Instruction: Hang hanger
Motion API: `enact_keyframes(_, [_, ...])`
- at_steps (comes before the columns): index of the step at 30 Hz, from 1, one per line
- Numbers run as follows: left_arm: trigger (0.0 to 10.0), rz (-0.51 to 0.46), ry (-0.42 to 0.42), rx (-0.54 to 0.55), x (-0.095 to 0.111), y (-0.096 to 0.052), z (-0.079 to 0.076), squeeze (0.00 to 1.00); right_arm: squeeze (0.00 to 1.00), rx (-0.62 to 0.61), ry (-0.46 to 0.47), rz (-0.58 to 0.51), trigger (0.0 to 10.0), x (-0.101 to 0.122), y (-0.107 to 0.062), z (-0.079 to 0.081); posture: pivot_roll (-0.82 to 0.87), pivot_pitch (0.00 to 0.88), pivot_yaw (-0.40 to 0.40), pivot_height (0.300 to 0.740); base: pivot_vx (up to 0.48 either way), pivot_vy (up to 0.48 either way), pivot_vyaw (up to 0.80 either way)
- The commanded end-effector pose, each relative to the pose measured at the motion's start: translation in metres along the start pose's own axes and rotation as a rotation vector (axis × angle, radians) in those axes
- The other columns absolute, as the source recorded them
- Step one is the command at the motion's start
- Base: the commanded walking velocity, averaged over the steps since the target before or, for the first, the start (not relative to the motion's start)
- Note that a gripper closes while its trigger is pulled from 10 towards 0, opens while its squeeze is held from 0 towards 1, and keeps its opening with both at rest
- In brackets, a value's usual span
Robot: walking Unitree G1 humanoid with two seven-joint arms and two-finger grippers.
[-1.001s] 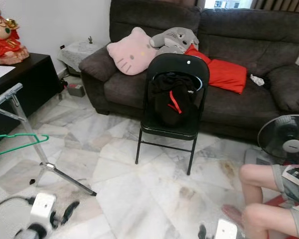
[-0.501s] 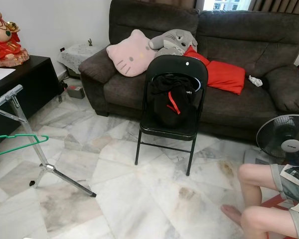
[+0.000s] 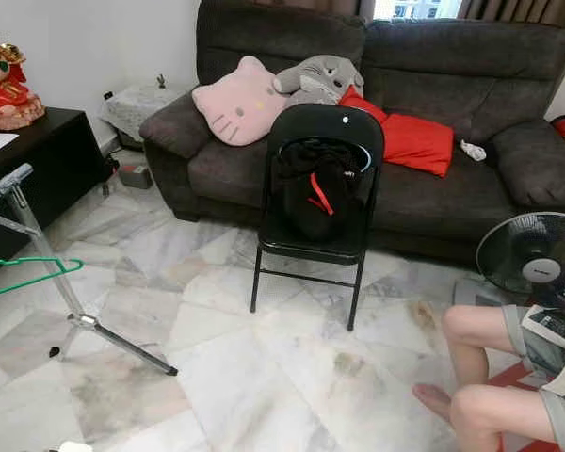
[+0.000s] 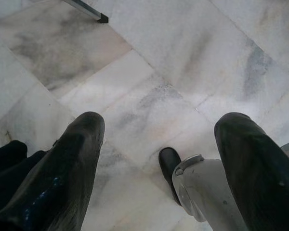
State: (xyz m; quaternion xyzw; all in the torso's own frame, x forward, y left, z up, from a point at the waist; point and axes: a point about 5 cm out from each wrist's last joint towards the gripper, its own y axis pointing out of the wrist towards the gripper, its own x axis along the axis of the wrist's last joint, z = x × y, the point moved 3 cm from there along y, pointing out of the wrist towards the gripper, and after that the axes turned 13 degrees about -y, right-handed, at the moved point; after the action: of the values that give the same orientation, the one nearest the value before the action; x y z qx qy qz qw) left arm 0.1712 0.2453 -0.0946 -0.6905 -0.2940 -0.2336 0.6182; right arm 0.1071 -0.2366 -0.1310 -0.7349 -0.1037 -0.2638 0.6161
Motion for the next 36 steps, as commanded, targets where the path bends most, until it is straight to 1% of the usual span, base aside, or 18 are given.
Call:
enact_keyframes(1, [10.0, 0.028, 0.015, -0.007, -0.0042, -0.0017, 0.0021, 0.00, 0.00, -0.001, 0.004, -0.006, 10.0, 0.0017, 0.0005, 0.0015, -0.06, 0.000, 0.009, 0.740, 0.000, 0.000, 0.00])
enact_keyframes(14, [10.0, 0.036, 0.026, -0.022, -0.0032, -0.0008, 0.0007, 0.00, 0.00, 0.017, -0.006, -0.020, 10.0, 0.0106, 0.0032, 0.0092, -0.06, 0.000, 0.014, 0.740, 0.000, 0.000, 0.00])
enact_keyframes(17, [10.0, 0.040, 0.025, -0.021, -0.0033, -0.0005, 0.0008, 0.00, 0.00, 0.018, -0.006, -0.020, 10.0, 0.0111, 0.0034, 0.0097, -0.06, 0.000, 0.016, 0.740, 0.242, 0.000, 0.00])
enact_keyframes(28, [10.0, 0.047, 0.015, -0.017, -0.0045, 0.0005, -0.0007, 0.00, 0.00, 0.008, 0.005, -0.011, 10.0, 0.0114, 0.0036, 0.0027, -0.06, 0.000, 0.011, 0.740, 0.260, 0.000, 0.00])
enact_keyframes(36, [10.0, 0.049, 0.005, -0.014, -0.0045, 0.0017, -0.0023, 0.00, 0.00, 0.002, 0.015, -0.002, 10.0, 0.0100, 0.0035, 0.0024, -0.06, 0.000, 0.009, 0.740, 0.270, 0.000, 0.00])
